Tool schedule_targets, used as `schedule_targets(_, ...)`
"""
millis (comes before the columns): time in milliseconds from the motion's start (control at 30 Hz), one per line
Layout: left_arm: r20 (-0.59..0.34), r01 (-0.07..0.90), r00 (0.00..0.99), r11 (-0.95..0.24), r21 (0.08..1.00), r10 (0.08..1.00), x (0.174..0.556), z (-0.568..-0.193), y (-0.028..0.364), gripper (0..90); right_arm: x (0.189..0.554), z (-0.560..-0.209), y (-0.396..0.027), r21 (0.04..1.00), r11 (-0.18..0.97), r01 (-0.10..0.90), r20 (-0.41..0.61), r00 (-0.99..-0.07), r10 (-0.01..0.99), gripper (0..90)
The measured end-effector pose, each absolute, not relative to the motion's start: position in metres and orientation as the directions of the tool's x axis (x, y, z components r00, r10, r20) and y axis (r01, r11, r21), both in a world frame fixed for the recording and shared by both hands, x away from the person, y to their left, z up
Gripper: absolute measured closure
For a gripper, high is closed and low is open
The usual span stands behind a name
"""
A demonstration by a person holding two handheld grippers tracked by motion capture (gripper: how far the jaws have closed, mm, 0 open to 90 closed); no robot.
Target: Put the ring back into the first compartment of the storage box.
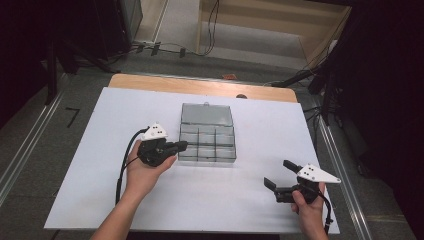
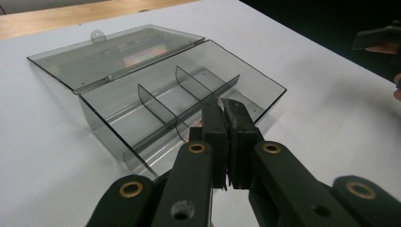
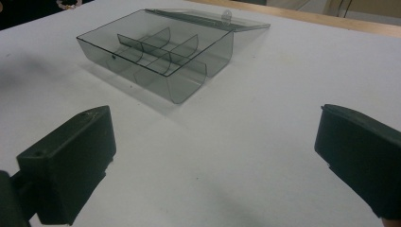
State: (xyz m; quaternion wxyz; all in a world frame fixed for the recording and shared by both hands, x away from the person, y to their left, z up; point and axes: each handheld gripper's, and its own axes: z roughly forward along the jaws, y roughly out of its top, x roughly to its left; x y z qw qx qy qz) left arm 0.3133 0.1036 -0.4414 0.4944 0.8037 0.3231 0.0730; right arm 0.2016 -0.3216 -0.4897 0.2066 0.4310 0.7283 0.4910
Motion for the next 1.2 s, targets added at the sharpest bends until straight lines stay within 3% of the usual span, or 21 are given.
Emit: schedule_targets(1200, -0.246, 0.484, 0.744, -0.249, 0.839, 0.621, 0.357, -0.447, 0.094, 88.1, 0.203, -0.491, -0.324, 0.893, 0.144, 0.427, 0.126, -0.544, 0.83, 0.0)
